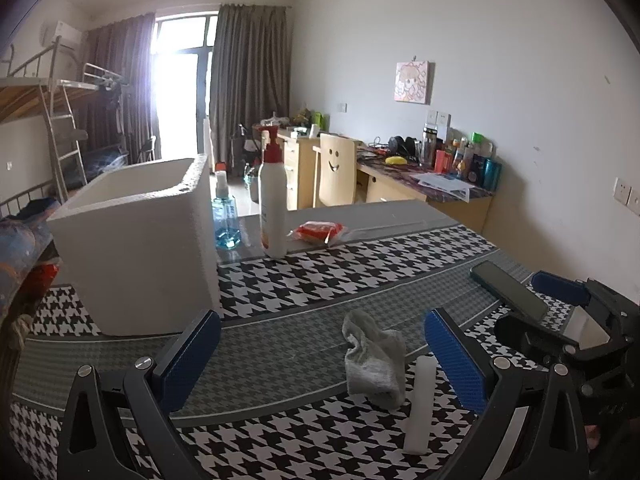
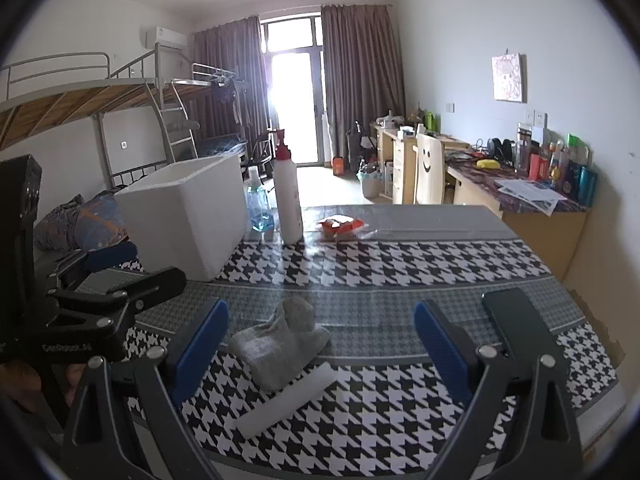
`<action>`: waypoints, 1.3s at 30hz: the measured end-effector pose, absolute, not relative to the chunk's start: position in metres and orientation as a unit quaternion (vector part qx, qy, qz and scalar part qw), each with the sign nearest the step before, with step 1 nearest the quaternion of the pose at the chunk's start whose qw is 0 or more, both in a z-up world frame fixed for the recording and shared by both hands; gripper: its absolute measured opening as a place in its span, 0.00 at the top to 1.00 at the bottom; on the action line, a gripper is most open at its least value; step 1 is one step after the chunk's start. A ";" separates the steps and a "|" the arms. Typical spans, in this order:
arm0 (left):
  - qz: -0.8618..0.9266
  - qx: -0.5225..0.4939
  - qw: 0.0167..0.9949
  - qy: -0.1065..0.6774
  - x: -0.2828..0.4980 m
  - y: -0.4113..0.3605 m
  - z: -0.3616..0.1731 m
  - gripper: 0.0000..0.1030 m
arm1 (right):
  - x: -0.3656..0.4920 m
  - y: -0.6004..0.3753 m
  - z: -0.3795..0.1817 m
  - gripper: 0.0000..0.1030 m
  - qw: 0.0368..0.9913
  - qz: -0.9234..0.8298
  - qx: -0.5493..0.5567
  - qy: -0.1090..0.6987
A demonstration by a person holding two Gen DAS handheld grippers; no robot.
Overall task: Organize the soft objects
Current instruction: 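Approach the grey sock and white foam strip with both open tools, then close the left tool on the grey sock and lift it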
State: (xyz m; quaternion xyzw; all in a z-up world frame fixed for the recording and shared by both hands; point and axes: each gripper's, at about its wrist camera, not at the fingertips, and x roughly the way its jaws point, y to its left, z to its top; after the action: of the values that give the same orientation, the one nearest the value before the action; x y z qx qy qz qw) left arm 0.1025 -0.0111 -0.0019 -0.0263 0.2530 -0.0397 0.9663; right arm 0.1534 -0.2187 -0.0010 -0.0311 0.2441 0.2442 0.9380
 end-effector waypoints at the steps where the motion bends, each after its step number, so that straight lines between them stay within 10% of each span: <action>1: -0.041 -0.026 0.966 0.253 0.103 -0.011 -0.003 0.01 | 0.153 -0.219 -0.002 0.07 0.938 0.244 -0.031 0.246; 39: -0.075 -0.021 0.950 0.302 0.118 -0.024 -0.038 0.01 | 0.153 -0.231 -0.036 0.07 0.929 0.223 -0.012 0.295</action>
State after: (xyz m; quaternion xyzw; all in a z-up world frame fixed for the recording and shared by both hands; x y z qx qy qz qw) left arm 0.1175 -0.0241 -0.0378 -0.0212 0.3019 -0.0748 0.9502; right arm 0.1533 -0.2312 -0.0364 -0.0123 0.2946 0.2232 0.9291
